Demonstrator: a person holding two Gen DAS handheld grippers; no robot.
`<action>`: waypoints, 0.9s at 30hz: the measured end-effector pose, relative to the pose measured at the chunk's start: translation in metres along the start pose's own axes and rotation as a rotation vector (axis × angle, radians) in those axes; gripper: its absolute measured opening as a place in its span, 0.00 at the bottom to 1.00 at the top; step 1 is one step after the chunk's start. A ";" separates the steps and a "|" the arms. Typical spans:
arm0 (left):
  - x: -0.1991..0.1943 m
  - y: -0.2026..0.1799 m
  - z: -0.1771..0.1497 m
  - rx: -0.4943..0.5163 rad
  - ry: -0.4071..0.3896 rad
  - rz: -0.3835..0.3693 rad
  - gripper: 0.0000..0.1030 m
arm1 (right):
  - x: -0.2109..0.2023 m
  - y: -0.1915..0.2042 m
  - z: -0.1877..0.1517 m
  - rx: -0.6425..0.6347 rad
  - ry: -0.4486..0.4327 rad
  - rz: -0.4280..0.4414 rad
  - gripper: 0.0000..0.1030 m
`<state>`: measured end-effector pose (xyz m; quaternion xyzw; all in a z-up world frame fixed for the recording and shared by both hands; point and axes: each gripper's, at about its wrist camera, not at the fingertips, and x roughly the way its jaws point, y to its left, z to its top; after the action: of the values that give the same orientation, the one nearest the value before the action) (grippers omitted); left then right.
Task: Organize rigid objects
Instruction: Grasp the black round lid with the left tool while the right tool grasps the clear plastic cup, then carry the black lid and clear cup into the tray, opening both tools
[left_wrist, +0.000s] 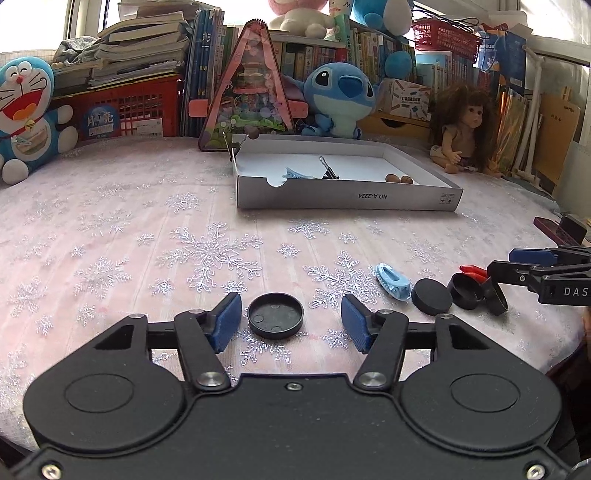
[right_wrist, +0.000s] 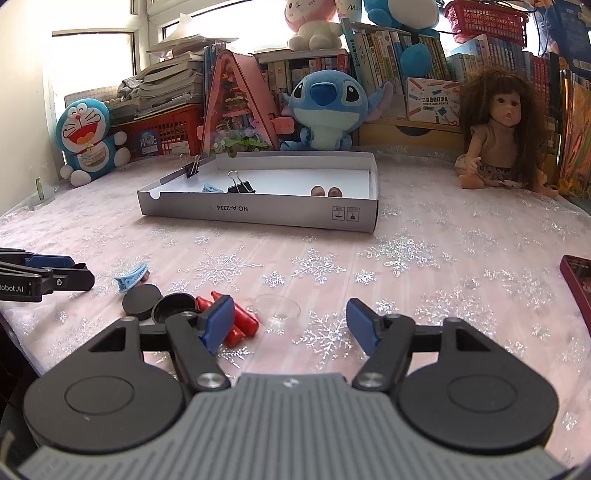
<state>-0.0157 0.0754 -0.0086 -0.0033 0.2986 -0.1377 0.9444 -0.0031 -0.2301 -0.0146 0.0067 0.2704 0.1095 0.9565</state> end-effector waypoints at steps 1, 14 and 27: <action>0.000 0.000 0.000 0.000 0.000 -0.003 0.51 | 0.000 0.000 -0.001 0.003 0.001 0.002 0.76; -0.003 0.003 0.003 -0.034 0.010 -0.033 0.31 | -0.001 0.000 0.005 0.068 0.036 0.058 0.60; -0.003 -0.003 0.003 -0.028 0.005 -0.047 0.29 | 0.000 0.000 0.006 0.086 0.046 0.057 0.41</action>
<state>-0.0174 0.0730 -0.0039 -0.0234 0.3027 -0.1555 0.9400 0.0004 -0.2296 -0.0095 0.0528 0.2966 0.1249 0.9453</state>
